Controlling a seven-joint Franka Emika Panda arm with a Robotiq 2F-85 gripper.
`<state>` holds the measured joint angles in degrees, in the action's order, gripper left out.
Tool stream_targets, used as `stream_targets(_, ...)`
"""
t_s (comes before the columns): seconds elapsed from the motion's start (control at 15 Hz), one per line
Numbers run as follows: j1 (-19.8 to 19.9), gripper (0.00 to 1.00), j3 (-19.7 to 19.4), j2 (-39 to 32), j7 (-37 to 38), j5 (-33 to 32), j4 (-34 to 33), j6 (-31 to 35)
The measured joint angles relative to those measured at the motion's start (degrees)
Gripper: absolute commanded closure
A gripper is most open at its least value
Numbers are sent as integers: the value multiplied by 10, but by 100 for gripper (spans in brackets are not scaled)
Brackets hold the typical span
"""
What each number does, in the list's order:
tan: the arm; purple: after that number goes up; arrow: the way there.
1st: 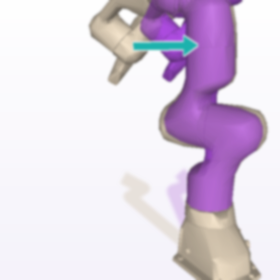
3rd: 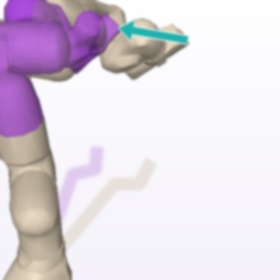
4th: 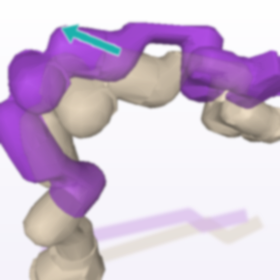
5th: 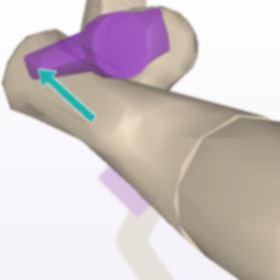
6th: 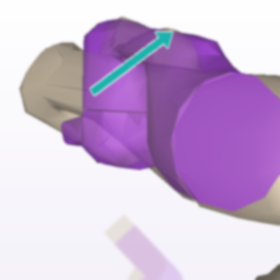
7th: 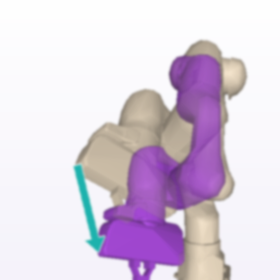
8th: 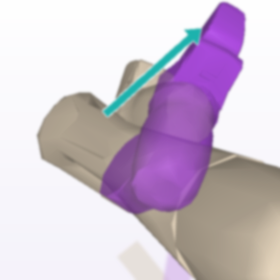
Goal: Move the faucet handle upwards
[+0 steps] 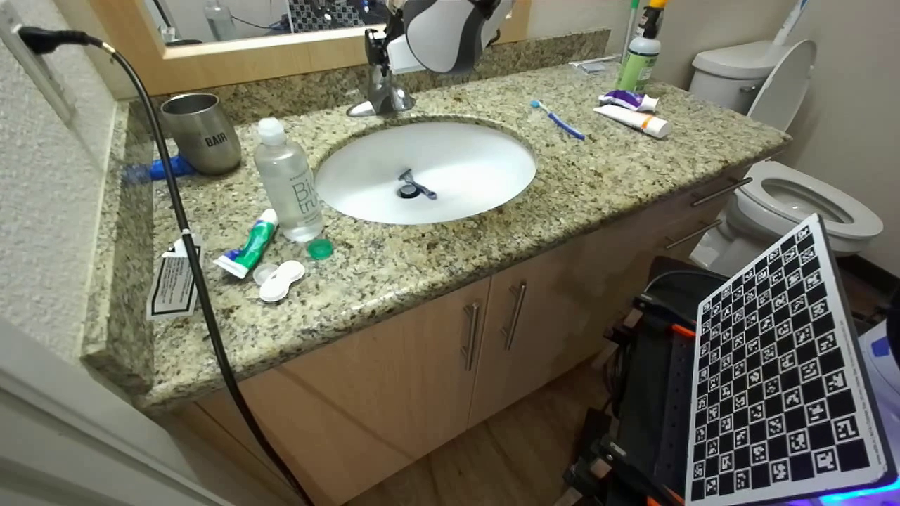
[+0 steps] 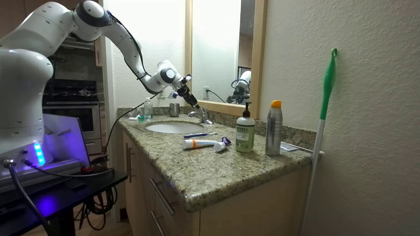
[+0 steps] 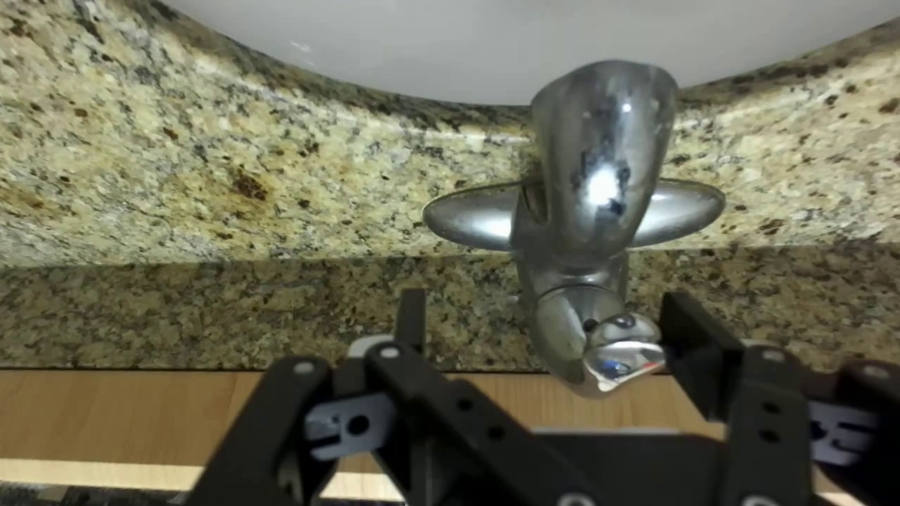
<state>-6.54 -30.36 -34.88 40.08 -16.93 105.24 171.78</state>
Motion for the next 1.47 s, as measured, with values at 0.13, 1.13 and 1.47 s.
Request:
stream_targets(0.13, -1, 62, 3, -1, 8, 2, -4, 0)
stream_targets(1.13, 52, 100, 73, 54, 18, 168, -28, 9)
stream_targets(1.47, 56, 87, 94, 190, 22, 230, -21, 20)
